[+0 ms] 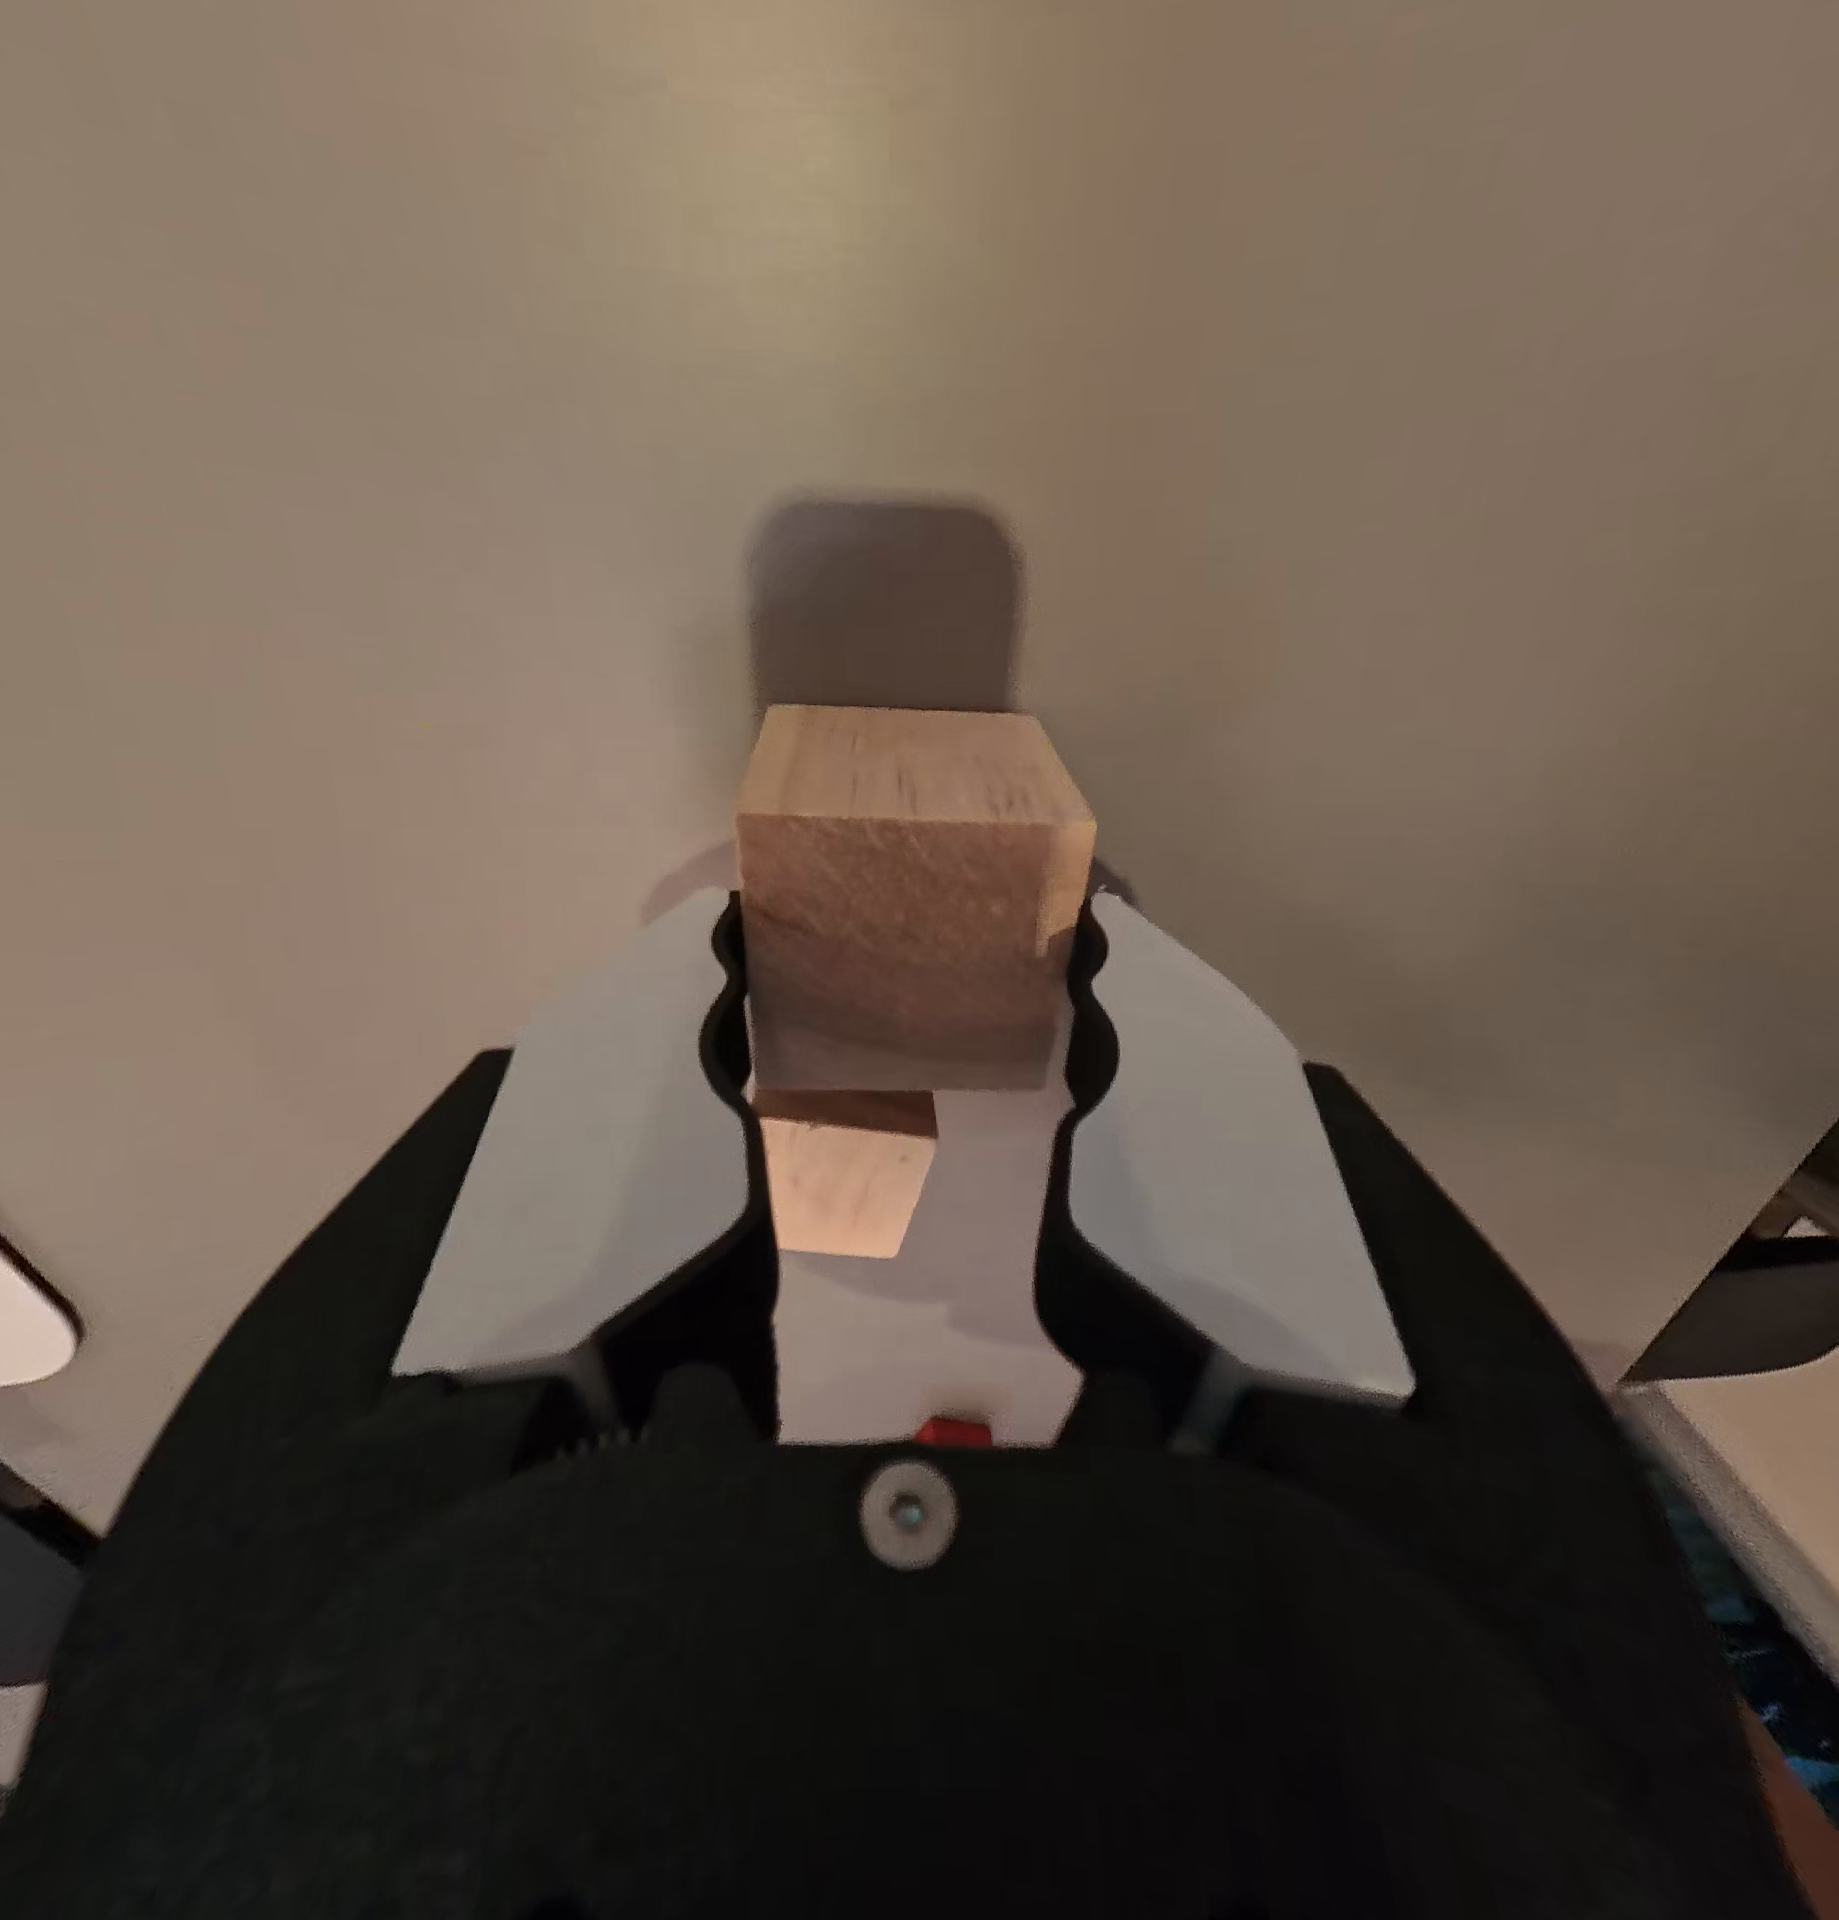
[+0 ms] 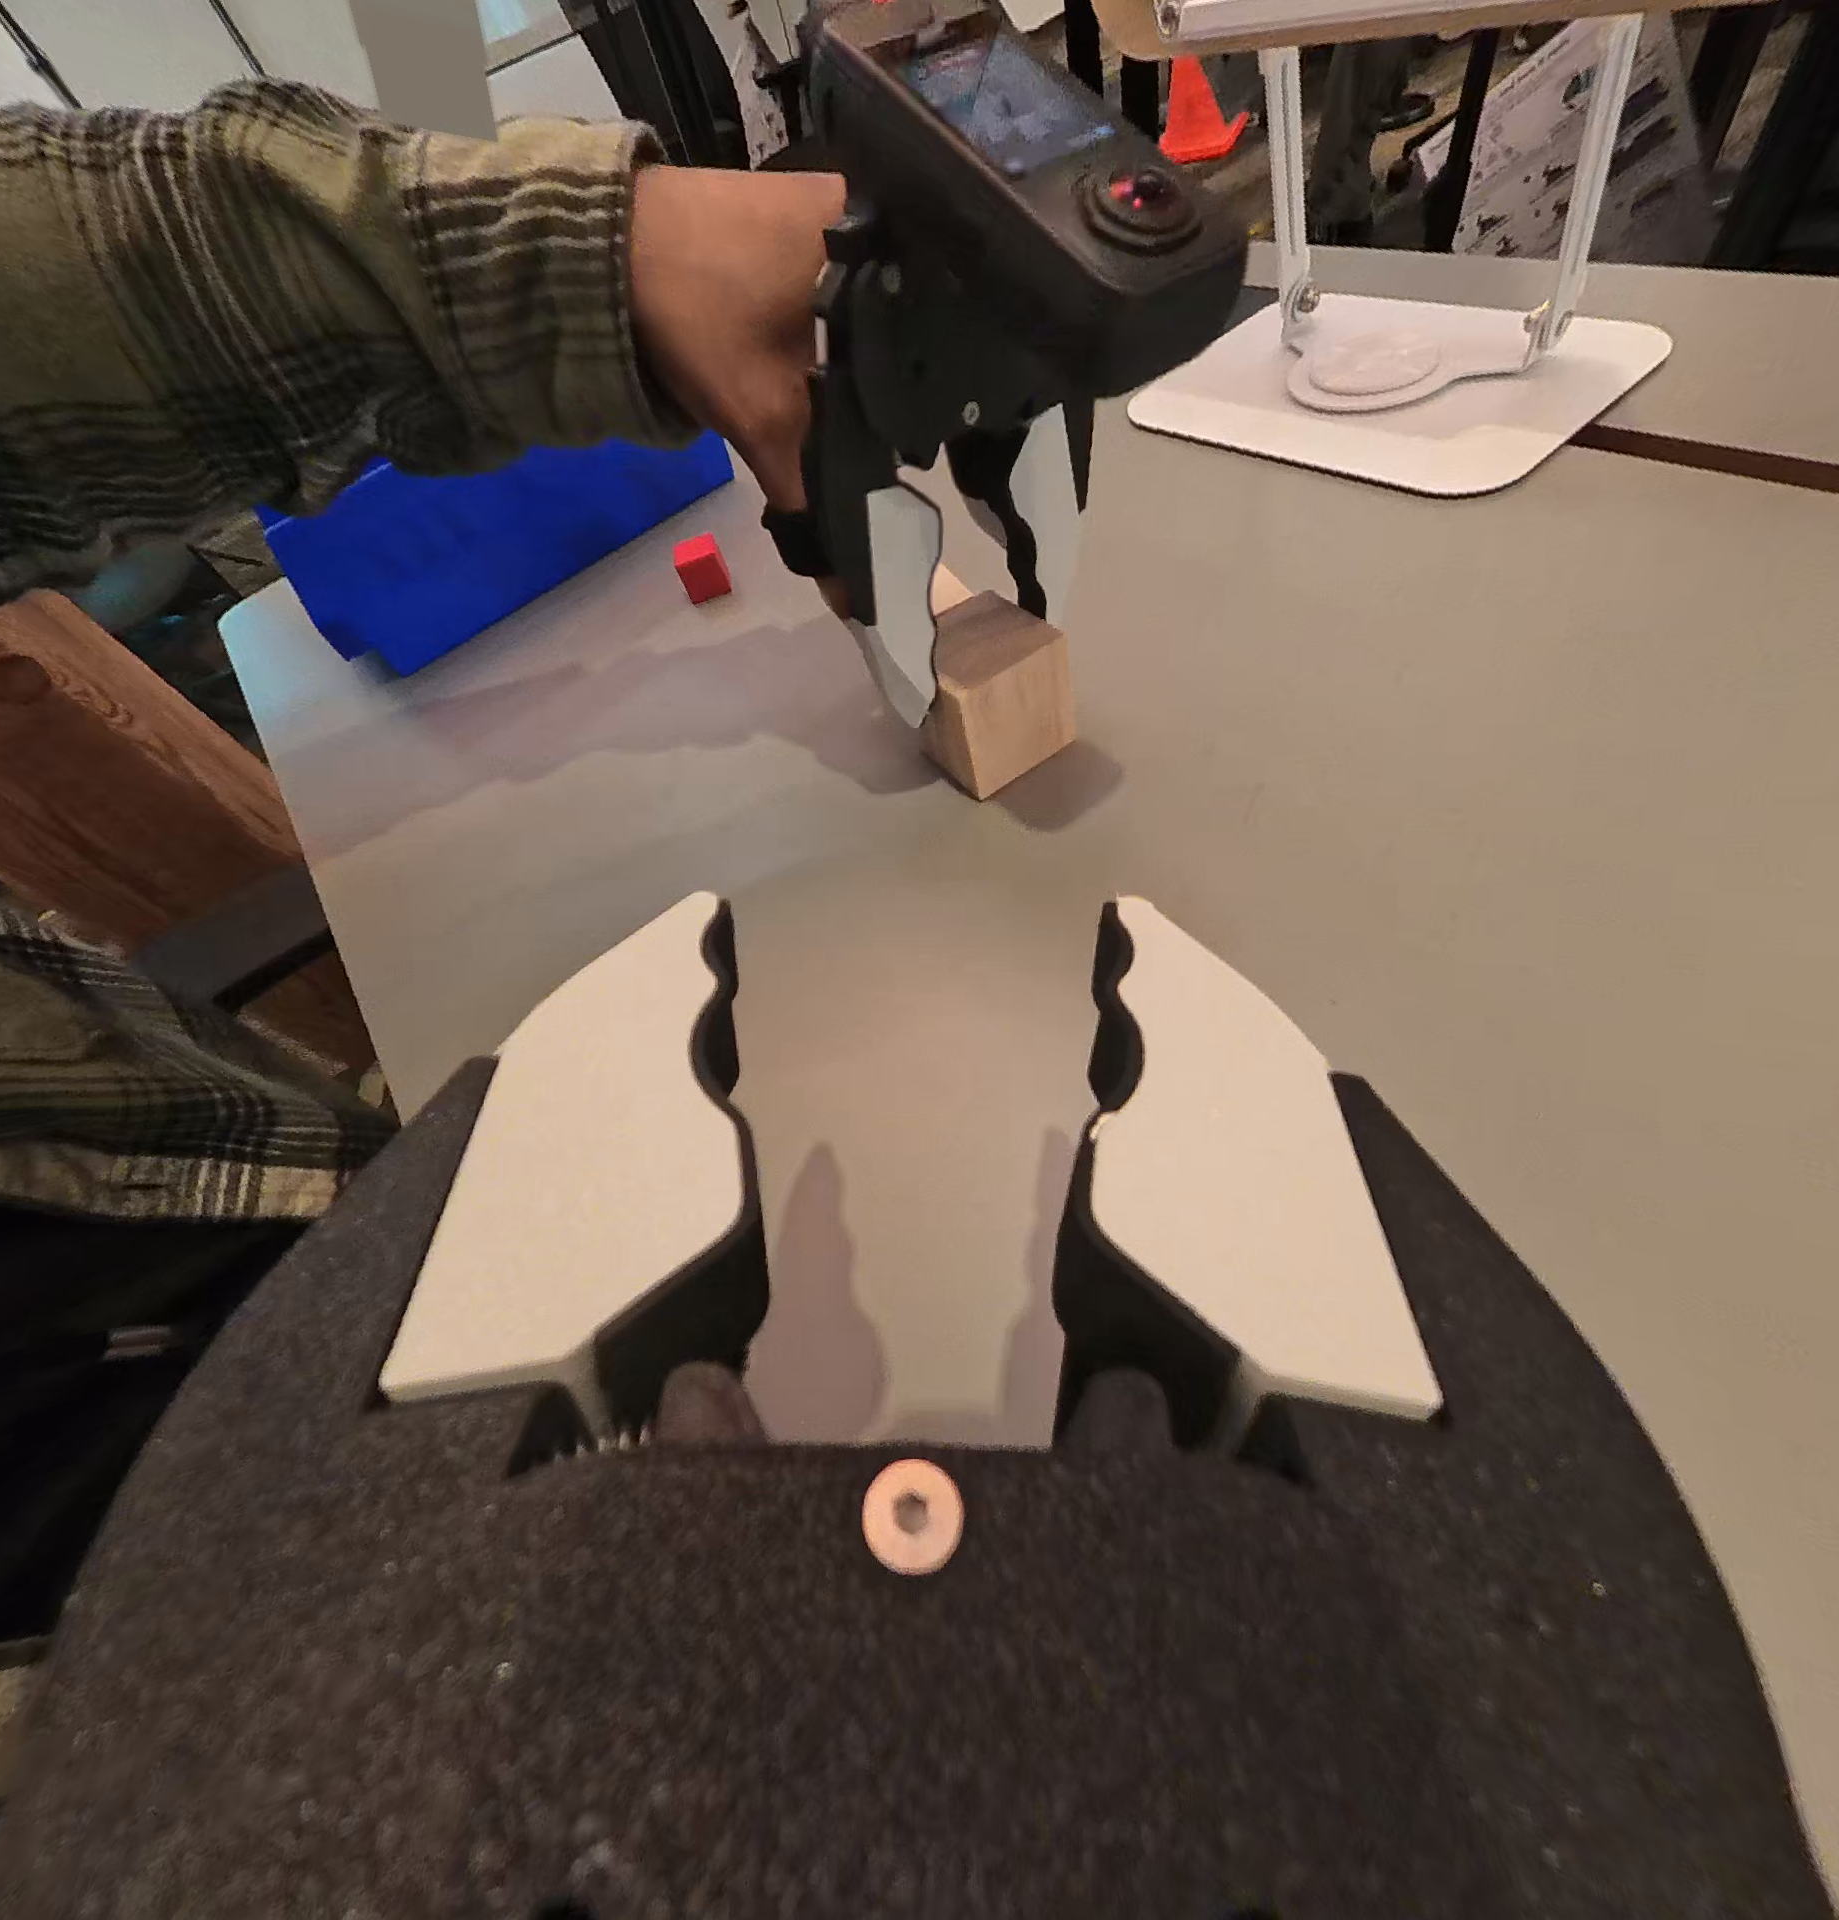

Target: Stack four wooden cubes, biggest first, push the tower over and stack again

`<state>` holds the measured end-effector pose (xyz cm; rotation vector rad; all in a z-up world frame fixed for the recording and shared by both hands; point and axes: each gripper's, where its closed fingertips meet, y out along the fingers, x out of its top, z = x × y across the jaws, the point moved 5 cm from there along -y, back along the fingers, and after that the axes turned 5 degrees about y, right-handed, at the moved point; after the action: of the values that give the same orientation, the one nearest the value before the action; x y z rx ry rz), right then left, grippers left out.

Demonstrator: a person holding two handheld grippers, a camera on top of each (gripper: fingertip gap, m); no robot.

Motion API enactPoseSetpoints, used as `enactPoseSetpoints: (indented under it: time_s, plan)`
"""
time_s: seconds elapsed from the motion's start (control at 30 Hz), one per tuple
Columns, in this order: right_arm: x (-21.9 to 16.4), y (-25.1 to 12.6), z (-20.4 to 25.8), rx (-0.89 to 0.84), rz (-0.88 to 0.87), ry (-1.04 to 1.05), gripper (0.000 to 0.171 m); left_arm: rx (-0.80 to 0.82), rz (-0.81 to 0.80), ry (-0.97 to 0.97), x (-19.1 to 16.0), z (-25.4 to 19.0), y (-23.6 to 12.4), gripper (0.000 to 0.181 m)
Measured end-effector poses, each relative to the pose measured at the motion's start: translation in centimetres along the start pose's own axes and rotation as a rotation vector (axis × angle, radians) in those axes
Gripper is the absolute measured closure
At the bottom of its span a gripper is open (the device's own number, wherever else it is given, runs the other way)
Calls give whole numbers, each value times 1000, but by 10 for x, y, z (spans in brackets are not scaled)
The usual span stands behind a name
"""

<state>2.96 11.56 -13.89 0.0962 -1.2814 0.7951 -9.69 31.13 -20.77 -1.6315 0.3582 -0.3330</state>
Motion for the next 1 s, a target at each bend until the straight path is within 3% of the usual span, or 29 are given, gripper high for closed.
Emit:
enactPoseSetpoints:
  time_s: [0.03,0.43,0.63,0.83,1.0]
  plan:
    - [1,0,1,4,-2,-2,106,1,-5,-23,0,2,0,122]
    - [6,-3,6,16,-25,-15,107,-2,-12,-96,-1,10,0,122]
    - [6,0,7,24,-17,-18,104,47,-68,-42,-5,9,-9,97]
    - [4,1,8,24,-6,-24,101,79,-146,11,-42,4,-26,80]
    - [8,0,12,27,-19,-36,102,85,-123,5,-75,10,-17,78]
